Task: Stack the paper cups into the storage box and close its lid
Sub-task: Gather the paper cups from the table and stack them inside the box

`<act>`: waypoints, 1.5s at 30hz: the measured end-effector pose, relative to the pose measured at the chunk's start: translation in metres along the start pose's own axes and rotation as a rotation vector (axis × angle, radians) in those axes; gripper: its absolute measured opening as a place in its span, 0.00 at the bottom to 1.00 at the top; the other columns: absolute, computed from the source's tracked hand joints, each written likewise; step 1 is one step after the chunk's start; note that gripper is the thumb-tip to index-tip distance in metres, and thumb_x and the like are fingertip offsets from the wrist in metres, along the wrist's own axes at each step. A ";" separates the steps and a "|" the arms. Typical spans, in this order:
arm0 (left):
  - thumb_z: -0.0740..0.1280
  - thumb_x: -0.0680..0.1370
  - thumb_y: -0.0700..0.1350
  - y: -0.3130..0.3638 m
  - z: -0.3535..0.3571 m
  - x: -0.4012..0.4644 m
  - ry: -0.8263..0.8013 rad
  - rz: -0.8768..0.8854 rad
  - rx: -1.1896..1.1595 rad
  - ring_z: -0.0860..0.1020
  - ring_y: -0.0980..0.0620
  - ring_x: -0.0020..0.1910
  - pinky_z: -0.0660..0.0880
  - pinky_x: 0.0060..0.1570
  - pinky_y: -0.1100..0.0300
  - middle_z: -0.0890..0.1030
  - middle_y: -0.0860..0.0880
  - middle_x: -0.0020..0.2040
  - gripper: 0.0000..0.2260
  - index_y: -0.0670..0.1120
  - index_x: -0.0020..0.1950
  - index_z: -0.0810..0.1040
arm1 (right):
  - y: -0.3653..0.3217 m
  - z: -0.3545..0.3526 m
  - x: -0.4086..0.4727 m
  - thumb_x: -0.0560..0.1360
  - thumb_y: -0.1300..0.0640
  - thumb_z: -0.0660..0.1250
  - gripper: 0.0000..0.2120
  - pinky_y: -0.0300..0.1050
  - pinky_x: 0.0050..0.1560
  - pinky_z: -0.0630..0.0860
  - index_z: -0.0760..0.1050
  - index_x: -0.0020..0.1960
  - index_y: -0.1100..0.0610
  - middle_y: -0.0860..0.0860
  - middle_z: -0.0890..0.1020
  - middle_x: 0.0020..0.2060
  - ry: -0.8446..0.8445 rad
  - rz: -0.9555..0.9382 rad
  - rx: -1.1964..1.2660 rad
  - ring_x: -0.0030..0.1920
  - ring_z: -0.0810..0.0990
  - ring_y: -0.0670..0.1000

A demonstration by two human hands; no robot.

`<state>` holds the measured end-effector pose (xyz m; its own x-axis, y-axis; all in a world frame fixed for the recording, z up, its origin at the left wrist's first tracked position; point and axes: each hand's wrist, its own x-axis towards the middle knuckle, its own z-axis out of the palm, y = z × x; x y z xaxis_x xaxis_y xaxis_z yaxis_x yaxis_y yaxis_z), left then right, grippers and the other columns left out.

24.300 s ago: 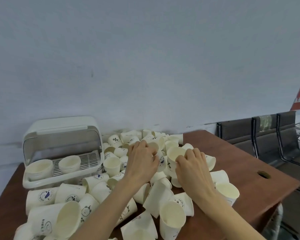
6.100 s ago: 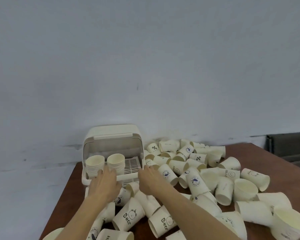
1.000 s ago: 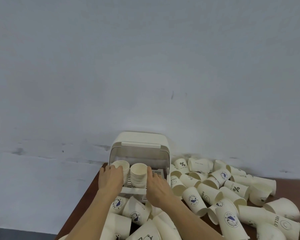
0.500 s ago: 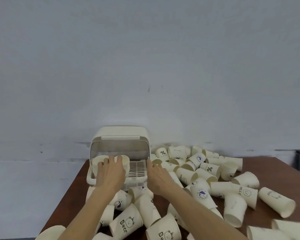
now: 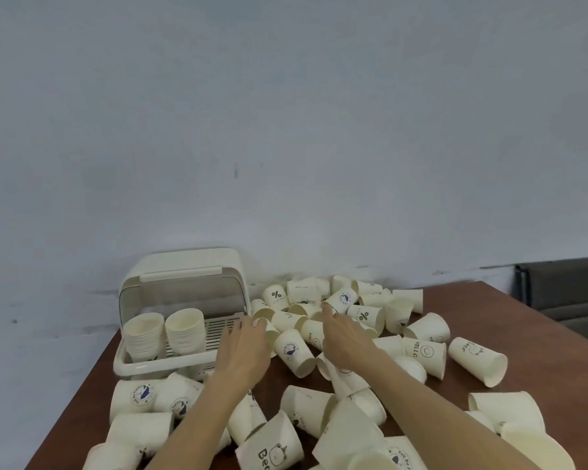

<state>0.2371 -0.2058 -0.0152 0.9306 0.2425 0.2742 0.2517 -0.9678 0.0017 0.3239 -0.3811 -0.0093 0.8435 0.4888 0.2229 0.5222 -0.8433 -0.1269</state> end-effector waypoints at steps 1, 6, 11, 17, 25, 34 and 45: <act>0.55 0.80 0.47 0.007 0.001 0.002 -0.011 0.015 0.006 0.68 0.45 0.65 0.66 0.63 0.51 0.71 0.46 0.66 0.18 0.49 0.70 0.66 | 0.009 -0.001 0.000 0.74 0.64 0.60 0.24 0.49 0.45 0.70 0.59 0.69 0.60 0.57 0.76 0.53 0.005 0.012 -0.005 0.53 0.75 0.59; 0.56 0.79 0.48 0.037 0.008 0.020 -0.043 0.087 0.008 0.68 0.45 0.66 0.65 0.64 0.50 0.70 0.46 0.67 0.19 0.49 0.71 0.66 | 0.055 0.002 0.000 0.73 0.65 0.58 0.19 0.45 0.44 0.68 0.63 0.64 0.61 0.57 0.77 0.52 -0.002 0.082 -0.037 0.52 0.75 0.57; 0.56 0.79 0.44 0.066 0.017 0.047 -0.024 0.140 -0.001 0.72 0.45 0.61 0.67 0.58 0.52 0.73 0.46 0.62 0.19 0.50 0.70 0.66 | 0.098 0.008 0.004 0.73 0.64 0.59 0.16 0.47 0.42 0.70 0.64 0.61 0.59 0.55 0.76 0.54 -0.020 0.211 -0.043 0.53 0.77 0.58; 0.57 0.78 0.43 0.091 0.030 0.087 -0.005 0.186 0.022 0.73 0.46 0.58 0.67 0.54 0.54 0.74 0.47 0.60 0.16 0.48 0.65 0.69 | 0.145 0.020 0.028 0.74 0.65 0.56 0.12 0.47 0.43 0.69 0.66 0.57 0.59 0.56 0.78 0.51 0.022 0.248 -0.050 0.52 0.77 0.58; 0.57 0.77 0.40 0.104 0.050 0.143 -0.036 0.166 0.080 0.72 0.45 0.58 0.67 0.54 0.53 0.74 0.45 0.58 0.15 0.47 0.63 0.69 | 0.179 0.038 0.075 0.75 0.61 0.56 0.16 0.51 0.47 0.68 0.63 0.62 0.58 0.56 0.78 0.54 -0.033 0.343 -0.135 0.56 0.76 0.59; 0.60 0.76 0.39 0.113 0.069 0.184 -0.059 0.172 0.193 0.72 0.43 0.59 0.67 0.57 0.52 0.74 0.44 0.59 0.19 0.47 0.67 0.66 | 0.193 0.061 0.084 0.76 0.63 0.57 0.11 0.50 0.57 0.69 0.73 0.55 0.56 0.52 0.79 0.53 -0.007 0.389 -0.243 0.57 0.77 0.56; 0.63 0.76 0.37 0.117 0.071 0.195 -0.104 0.212 0.423 0.75 0.46 0.59 0.65 0.62 0.53 0.78 0.46 0.58 0.14 0.46 0.61 0.73 | 0.196 0.042 0.085 0.75 0.61 0.59 0.07 0.45 0.44 0.63 0.72 0.49 0.54 0.50 0.80 0.47 0.072 0.316 -0.244 0.49 0.78 0.53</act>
<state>0.4670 -0.2666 -0.0299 0.9893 0.0688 0.1289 0.1193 -0.8897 -0.4407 0.5034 -0.4955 -0.0560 0.9424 0.1870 0.2774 0.1858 -0.9821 0.0311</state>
